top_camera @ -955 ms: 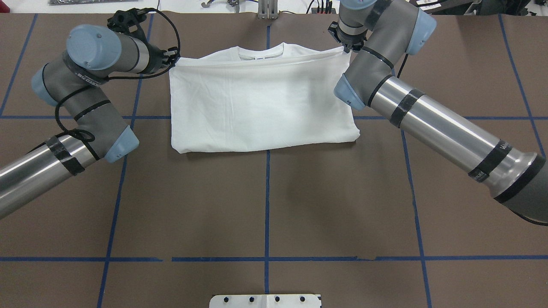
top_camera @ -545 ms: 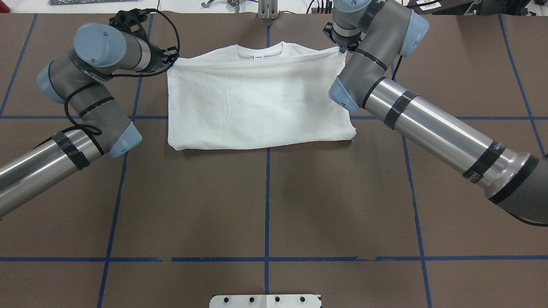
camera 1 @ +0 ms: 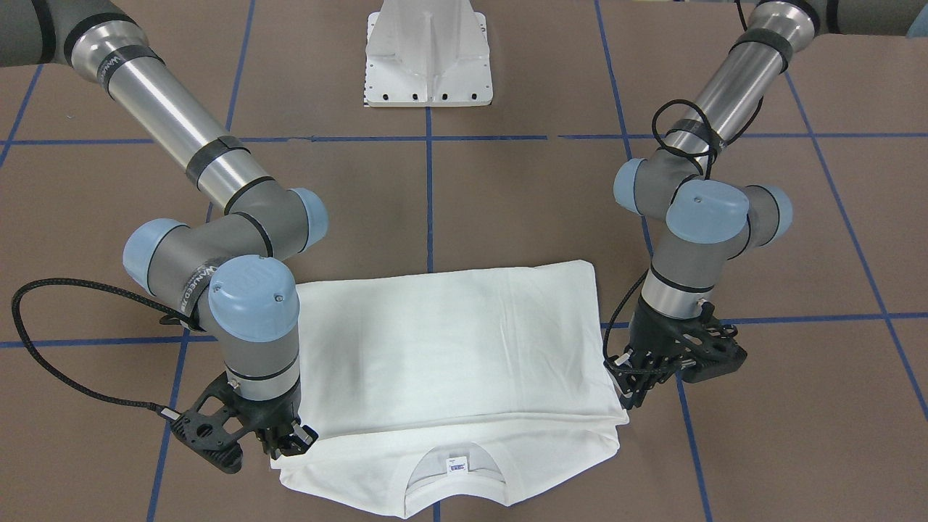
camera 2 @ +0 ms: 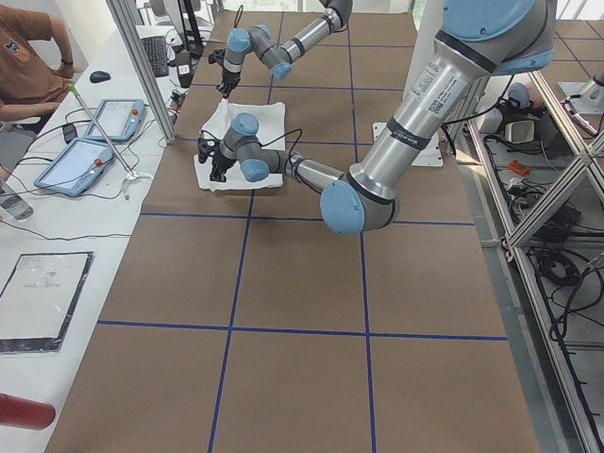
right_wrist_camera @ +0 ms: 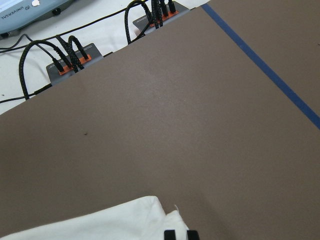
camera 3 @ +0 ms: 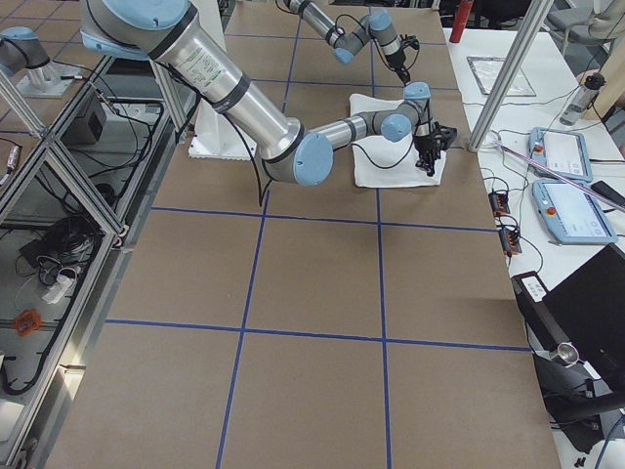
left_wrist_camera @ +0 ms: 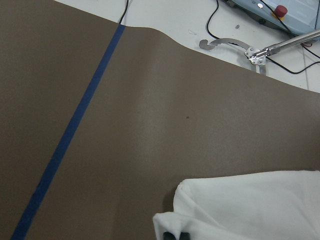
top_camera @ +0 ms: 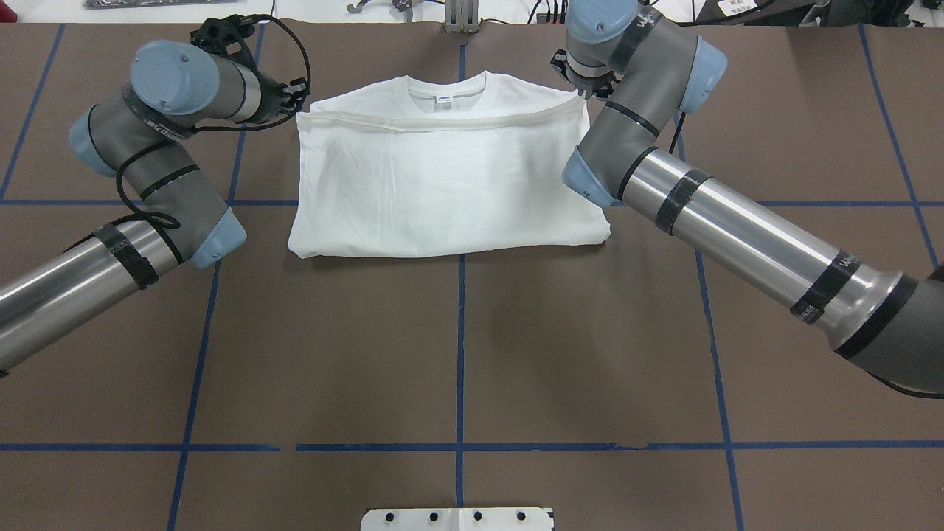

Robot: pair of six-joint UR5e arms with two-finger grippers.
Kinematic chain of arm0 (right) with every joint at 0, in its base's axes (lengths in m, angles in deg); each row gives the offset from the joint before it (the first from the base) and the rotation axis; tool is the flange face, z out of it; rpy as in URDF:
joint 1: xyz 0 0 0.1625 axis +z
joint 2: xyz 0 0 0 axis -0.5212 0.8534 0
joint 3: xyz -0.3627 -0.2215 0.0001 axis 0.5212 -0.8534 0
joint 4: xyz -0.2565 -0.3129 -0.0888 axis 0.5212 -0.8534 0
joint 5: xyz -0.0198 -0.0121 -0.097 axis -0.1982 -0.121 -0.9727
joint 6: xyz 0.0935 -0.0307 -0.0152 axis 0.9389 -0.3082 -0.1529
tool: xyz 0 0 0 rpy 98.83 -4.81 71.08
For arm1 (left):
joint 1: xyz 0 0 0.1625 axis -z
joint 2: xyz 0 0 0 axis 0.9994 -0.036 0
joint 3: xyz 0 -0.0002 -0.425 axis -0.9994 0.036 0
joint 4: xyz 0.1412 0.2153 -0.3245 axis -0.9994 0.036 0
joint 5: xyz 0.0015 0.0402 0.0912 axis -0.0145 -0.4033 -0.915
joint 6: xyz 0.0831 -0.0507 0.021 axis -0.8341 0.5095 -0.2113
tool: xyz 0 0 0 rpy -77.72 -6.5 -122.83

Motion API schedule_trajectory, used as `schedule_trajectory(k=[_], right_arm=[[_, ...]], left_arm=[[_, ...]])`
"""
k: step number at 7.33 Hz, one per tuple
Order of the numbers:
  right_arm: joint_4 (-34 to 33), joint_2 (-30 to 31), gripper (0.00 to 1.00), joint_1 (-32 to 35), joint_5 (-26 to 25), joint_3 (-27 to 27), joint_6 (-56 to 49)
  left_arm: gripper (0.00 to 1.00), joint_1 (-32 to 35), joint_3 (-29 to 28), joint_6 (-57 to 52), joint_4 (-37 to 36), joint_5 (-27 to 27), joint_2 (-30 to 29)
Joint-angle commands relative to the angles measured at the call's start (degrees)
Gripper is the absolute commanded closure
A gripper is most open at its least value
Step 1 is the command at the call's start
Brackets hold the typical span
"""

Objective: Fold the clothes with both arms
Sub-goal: 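Release the hem near the collar and raise both grippers, then lower the right gripper to the folded shirt's near corner and grasp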

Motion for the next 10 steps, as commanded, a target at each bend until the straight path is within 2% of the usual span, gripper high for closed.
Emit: schedule_trajectory(k=[1,2,3,4,5,6,8,10], right_arm=[[0.84,0.37,0.02,0.82,0.57,3.97,1.03],[0.49,3.42,0.02,0.99,3.71,10.44,2.86],[0.32,9.63,0.02,1.08,6.78,19.20,5.41],[0.32,16.91,0.02,-0.05,7.42,29.04,8.56],[0.49,23.86,0.02,-2.06,7.52,36.01,11.38],[0.93,27.93,0.02,-3.73,7.43,39.21,15.32],[0.93,28.50,0.02,-8.47,6.90,38.89,21.58],[0.93,28.59,0.03,-9.90,6.90,36.97,22.39]], left_arm=[[0.57,1.52,0.37,0.30,0.61,0.28,-0.16],[0.57,2.13,0.45,0.38,0.70,0.37,-0.16],[0.57,2.31,1.06,0.39,0.61,0.37,0.10],[0.57,2.40,2.11,0.39,0.61,0.45,0.45],[0.57,2.40,2.12,0.39,0.61,0.37,0.55],[0.57,2.32,2.12,0.39,0.61,0.45,0.46],[0.57,2.31,2.30,0.30,0.52,0.37,0.81],[0.57,2.31,2.30,-0.05,0.61,0.37,1.34]])
